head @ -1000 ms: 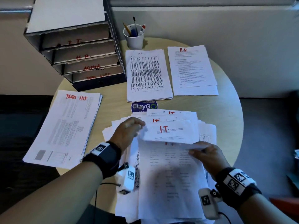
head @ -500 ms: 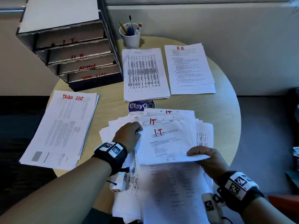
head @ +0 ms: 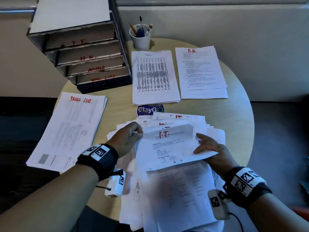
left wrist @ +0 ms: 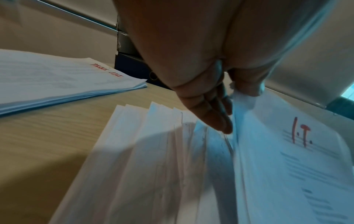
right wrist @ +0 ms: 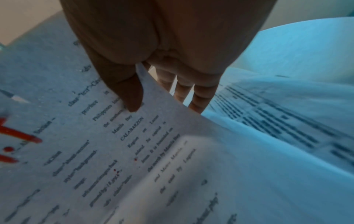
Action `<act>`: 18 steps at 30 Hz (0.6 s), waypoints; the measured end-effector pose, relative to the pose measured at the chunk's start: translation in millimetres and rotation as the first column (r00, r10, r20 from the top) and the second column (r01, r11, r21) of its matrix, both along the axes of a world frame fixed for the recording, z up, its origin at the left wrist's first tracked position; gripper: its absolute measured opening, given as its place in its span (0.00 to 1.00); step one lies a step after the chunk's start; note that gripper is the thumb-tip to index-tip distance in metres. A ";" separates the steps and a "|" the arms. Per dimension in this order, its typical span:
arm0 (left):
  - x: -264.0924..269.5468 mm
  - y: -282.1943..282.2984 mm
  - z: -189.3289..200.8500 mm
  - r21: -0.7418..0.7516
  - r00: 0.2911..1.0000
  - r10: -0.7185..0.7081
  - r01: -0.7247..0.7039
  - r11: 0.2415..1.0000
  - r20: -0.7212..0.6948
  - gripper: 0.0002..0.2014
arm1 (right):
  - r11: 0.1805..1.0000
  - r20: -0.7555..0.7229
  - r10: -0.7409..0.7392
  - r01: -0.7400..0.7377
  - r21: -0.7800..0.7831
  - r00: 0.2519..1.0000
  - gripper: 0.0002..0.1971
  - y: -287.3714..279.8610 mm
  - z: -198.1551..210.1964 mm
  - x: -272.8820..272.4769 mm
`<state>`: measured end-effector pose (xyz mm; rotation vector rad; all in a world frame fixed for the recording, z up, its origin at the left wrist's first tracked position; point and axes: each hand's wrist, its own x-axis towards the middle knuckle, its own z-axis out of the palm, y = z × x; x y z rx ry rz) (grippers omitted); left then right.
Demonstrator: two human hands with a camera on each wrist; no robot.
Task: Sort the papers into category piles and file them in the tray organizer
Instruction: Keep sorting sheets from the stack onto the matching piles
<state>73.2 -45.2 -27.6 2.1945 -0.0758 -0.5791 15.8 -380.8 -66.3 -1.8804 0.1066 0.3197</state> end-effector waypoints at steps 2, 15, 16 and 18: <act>1.0 -0.5 -2.4 0.016 0.999 -0.030 0.030 0.999 -0.018 0.05 | 0.994 -0.004 0.055 -0.055 -0.094 0.999 0.18 6.8 2.4 8.0; -6.3 -20.7 -11.0 0.040 0.997 0.030 -0.028 0.999 -0.074 0.20 | 0.988 0.010 0.031 -0.029 -0.152 0.999 0.23 9.6 2.9 2.9; -10.2 -19.2 -9.0 -0.008 0.996 0.049 -0.050 0.999 -0.068 0.21 | 0.985 0.054 0.021 -0.012 -0.170 0.998 0.21 8.3 4.9 2.5; -17.9 -15.5 -7.4 -0.074 0.995 0.076 -0.081 0.994 -0.065 0.21 | 0.973 0.138 0.030 0.003 -0.231 0.990 0.21 7.6 7.3 1.8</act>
